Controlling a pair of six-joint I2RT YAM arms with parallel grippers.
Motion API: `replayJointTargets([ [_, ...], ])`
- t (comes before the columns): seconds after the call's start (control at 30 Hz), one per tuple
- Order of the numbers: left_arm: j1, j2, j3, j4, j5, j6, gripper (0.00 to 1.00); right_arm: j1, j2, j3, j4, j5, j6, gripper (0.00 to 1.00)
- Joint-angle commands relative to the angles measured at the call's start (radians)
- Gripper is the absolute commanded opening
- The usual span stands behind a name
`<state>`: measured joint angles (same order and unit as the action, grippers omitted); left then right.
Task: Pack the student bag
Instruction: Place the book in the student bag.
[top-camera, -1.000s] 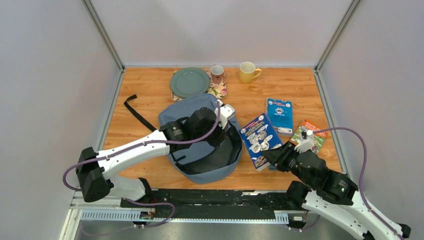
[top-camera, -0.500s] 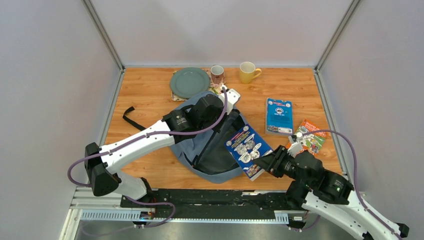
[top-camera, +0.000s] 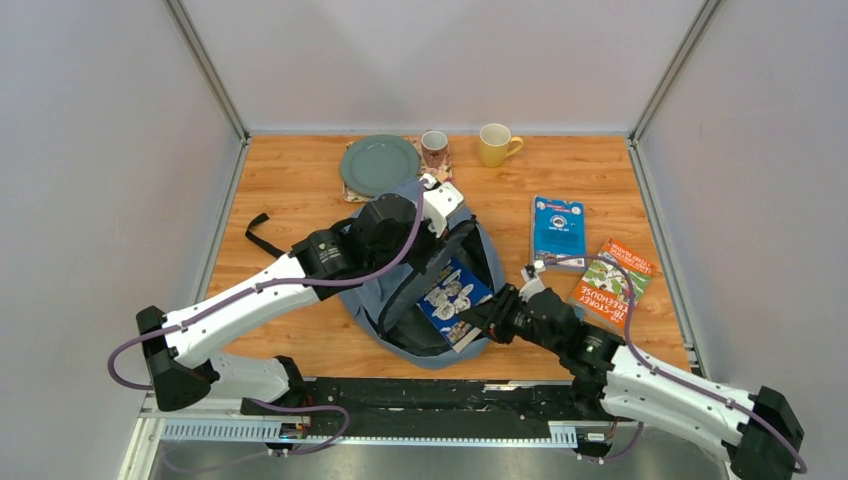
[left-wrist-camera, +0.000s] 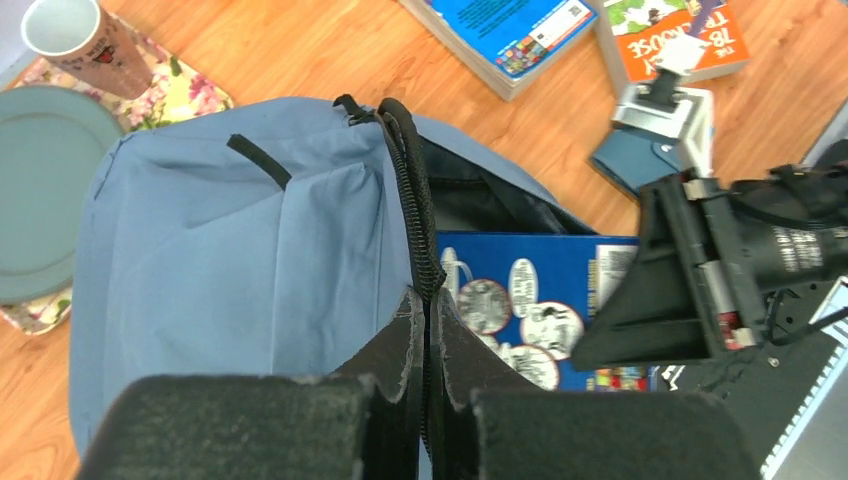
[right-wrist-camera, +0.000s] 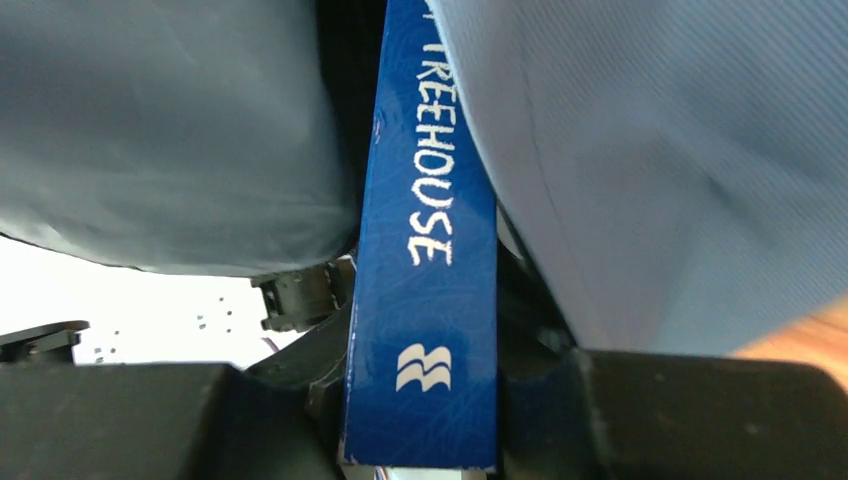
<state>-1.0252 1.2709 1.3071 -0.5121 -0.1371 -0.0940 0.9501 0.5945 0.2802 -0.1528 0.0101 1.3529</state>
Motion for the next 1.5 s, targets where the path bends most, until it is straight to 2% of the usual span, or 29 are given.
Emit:
replayJointTargets([
  [0.0,-0.001,-0.067,-0.002,0.132,0.071,0.031,0.0,-0.005,0.153,0.034,0.551,0.005,0.043,0.0],
  [0.07,-0.001,-0.062,-0.005,0.133,0.076,0.039,0.0,-0.005,0.235,0.005,0.719,0.005,0.075,0.0],
  [0.1,-0.003,-0.058,-0.006,0.133,0.077,0.04,0.0,-0.005,0.323,-0.009,0.869,-0.03,0.1,0.0],
  [0.2,-0.001,-0.044,0.0,0.109,0.07,0.054,0.0,-0.005,0.466,0.028,1.01,-0.085,0.121,0.0],
  [0.27,-0.001,-0.05,-0.006,0.11,0.08,0.053,0.0,-0.001,0.514,0.059,1.039,-0.102,0.12,0.0],
  [0.47,-0.001,-0.087,-0.026,0.141,0.106,0.043,0.0,0.013,0.71,0.195,0.998,-0.036,0.022,0.0],
  [0.6,-0.001,-0.097,-0.031,0.132,0.079,0.056,0.0,0.039,0.824,0.272,0.943,0.132,0.028,0.0],
  [0.77,-0.001,-0.111,-0.042,0.118,0.073,0.062,0.0,0.07,0.926,0.349,0.875,0.257,0.038,0.0],
  [0.9,-0.001,-0.13,-0.065,0.112,0.064,0.062,0.0,0.121,0.898,0.456,0.594,0.46,-0.003,0.02],
  [0.97,-0.001,-0.14,-0.083,0.115,0.06,0.063,0.0,0.124,0.903,0.482,0.549,0.459,-0.006,0.03],
  [1.13,-0.001,-0.162,-0.112,0.15,0.094,0.045,0.0,0.121,1.007,0.537,0.585,0.479,0.081,0.04],
  [1.23,-0.001,-0.166,-0.124,0.162,0.085,0.048,0.0,0.121,1.111,0.56,0.616,0.472,0.117,0.1],
  [1.3,-0.003,-0.169,-0.131,0.158,0.073,0.05,0.0,0.119,1.177,0.559,0.628,0.45,0.173,0.19],
  [1.43,-0.001,-0.185,-0.157,0.156,0.041,0.048,0.0,0.119,1.2,0.484,0.65,0.421,0.209,0.39],
  [1.47,-0.003,-0.189,-0.163,0.156,0.031,0.048,0.0,0.119,1.18,0.461,0.644,0.416,0.206,0.48],
])
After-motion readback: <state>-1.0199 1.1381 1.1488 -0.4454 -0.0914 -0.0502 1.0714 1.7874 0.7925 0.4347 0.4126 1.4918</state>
